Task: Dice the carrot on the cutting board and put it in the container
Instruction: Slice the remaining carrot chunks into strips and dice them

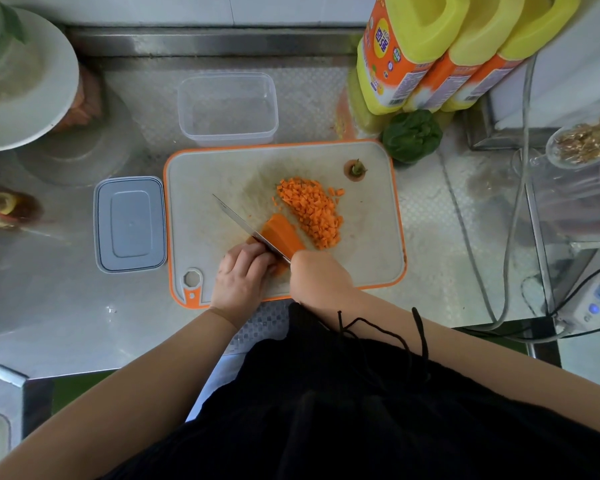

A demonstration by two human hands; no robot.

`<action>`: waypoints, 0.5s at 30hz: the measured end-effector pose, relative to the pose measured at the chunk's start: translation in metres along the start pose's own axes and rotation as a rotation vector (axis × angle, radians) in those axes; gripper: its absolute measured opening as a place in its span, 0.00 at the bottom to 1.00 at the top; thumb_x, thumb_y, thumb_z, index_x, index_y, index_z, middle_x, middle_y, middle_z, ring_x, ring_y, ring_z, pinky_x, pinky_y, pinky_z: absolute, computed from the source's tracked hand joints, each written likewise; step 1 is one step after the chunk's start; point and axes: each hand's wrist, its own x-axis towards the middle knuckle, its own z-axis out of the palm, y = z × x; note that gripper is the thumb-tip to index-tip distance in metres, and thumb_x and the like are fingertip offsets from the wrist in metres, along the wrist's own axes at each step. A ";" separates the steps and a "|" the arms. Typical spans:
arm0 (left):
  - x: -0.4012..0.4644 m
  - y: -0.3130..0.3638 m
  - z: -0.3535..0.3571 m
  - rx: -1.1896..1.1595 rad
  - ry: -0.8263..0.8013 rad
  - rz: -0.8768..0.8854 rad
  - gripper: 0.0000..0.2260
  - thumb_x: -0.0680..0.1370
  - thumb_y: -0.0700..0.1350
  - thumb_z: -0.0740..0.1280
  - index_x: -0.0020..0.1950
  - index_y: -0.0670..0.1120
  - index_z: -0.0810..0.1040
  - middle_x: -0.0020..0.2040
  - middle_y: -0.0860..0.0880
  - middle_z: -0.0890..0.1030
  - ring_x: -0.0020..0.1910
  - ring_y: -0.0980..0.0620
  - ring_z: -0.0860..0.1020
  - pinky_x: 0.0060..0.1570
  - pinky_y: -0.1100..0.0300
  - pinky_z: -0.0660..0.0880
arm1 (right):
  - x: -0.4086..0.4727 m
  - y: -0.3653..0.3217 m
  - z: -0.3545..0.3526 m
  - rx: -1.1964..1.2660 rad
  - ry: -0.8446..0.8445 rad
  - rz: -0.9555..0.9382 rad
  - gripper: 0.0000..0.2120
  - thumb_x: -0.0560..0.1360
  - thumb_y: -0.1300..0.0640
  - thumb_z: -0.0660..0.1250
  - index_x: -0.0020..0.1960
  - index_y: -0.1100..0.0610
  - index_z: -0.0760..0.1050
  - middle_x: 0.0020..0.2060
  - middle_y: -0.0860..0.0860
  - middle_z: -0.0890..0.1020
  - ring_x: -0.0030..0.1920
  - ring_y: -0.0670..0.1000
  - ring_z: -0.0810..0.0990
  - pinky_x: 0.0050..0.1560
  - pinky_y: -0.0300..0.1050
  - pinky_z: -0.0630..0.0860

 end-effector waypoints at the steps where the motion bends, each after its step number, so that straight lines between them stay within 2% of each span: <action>1: 0.000 0.000 0.000 0.008 0.003 -0.001 0.03 0.82 0.43 0.61 0.54 0.45 0.73 0.55 0.47 0.72 0.54 0.43 0.71 0.53 0.51 0.71 | 0.000 -0.001 0.001 0.007 0.002 -0.002 0.10 0.76 0.67 0.58 0.55 0.63 0.73 0.47 0.58 0.77 0.47 0.59 0.76 0.43 0.47 0.69; 4: 0.000 -0.001 0.001 0.039 -0.001 0.003 0.05 0.79 0.42 0.64 0.54 0.45 0.73 0.55 0.47 0.71 0.54 0.43 0.71 0.53 0.52 0.71 | 0.004 -0.004 0.003 0.005 0.023 -0.014 0.10 0.77 0.66 0.58 0.57 0.63 0.72 0.52 0.59 0.78 0.53 0.60 0.78 0.43 0.47 0.69; 7: -0.001 -0.002 0.002 0.050 -0.006 -0.003 0.06 0.78 0.42 0.64 0.55 0.46 0.73 0.56 0.47 0.71 0.53 0.42 0.71 0.52 0.51 0.70 | 0.008 -0.006 0.003 0.009 0.025 -0.029 0.09 0.78 0.65 0.58 0.56 0.63 0.73 0.51 0.59 0.79 0.52 0.60 0.78 0.42 0.46 0.69; 10: -0.004 -0.003 0.003 0.053 -0.001 -0.007 0.04 0.81 0.43 0.63 0.55 0.46 0.73 0.56 0.47 0.72 0.53 0.42 0.71 0.52 0.51 0.72 | 0.006 -0.001 0.005 0.020 0.043 -0.053 0.08 0.78 0.64 0.59 0.54 0.63 0.73 0.45 0.57 0.77 0.46 0.58 0.77 0.40 0.45 0.67; 12: -0.004 -0.002 0.004 0.047 -0.005 -0.009 0.04 0.83 0.45 0.61 0.55 0.45 0.73 0.56 0.46 0.72 0.53 0.42 0.72 0.52 0.50 0.73 | 0.003 0.010 0.010 0.005 0.018 -0.018 0.04 0.76 0.64 0.60 0.47 0.61 0.72 0.37 0.53 0.72 0.41 0.55 0.74 0.40 0.46 0.69; 13: -0.003 -0.002 0.003 0.045 -0.002 -0.008 0.05 0.83 0.45 0.60 0.55 0.45 0.73 0.55 0.46 0.72 0.53 0.41 0.72 0.52 0.50 0.73 | 0.001 0.015 0.013 0.001 -0.013 0.007 0.04 0.76 0.64 0.60 0.43 0.59 0.70 0.35 0.51 0.71 0.40 0.55 0.74 0.40 0.46 0.70; 15: -0.002 -0.002 0.003 0.040 0.005 0.004 0.06 0.84 0.45 0.59 0.54 0.45 0.73 0.55 0.46 0.72 0.53 0.41 0.72 0.53 0.51 0.72 | -0.001 0.024 0.018 0.003 -0.074 0.043 0.06 0.75 0.64 0.61 0.40 0.58 0.66 0.33 0.51 0.70 0.41 0.57 0.77 0.41 0.48 0.74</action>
